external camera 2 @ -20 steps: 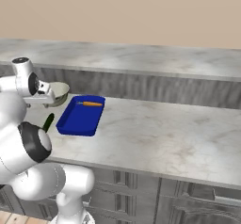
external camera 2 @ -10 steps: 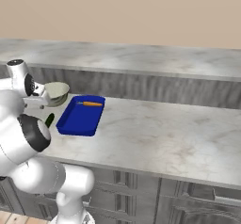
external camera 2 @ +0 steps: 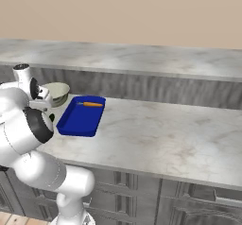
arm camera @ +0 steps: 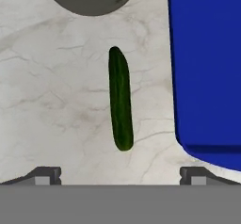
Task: Place the two vegetables and bowl onto the tray for setting up a vegetable dip station.
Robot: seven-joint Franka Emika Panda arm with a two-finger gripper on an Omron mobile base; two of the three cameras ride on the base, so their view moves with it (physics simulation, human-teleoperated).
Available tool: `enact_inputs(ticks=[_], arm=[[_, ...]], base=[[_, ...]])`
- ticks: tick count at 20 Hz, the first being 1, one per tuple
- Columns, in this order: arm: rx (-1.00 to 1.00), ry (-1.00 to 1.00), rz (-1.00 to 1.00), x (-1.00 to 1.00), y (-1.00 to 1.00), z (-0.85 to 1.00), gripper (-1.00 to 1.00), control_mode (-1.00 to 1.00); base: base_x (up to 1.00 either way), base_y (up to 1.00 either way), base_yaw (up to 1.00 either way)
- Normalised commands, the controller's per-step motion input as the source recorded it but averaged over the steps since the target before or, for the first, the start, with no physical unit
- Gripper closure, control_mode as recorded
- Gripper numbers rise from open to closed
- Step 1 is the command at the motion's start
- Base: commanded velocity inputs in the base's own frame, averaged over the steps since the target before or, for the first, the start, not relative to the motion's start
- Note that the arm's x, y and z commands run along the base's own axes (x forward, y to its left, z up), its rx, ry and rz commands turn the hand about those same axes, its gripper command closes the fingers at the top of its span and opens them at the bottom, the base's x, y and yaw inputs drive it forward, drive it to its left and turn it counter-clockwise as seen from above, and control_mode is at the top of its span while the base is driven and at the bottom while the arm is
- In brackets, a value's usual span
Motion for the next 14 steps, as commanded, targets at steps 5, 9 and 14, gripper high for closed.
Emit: enact_inputs(ticks=[5, 9, 14], arm=[[0.01, 0.00, 0.00, 0.05, 0.00, -0.36, -1.00, -1.00], [0.02, -0.01, 0.00, 0.07, 0.00, -0.40, -1.00, -1.00], [0.00, -0.01, 0.00, 0.16, 0.00, -0.37, -1.00, -1.00]], base=[[0.00, 0.00, 0.00], [0.00, 0.00, 0.00], [0.00, 0.00, 0.00]])
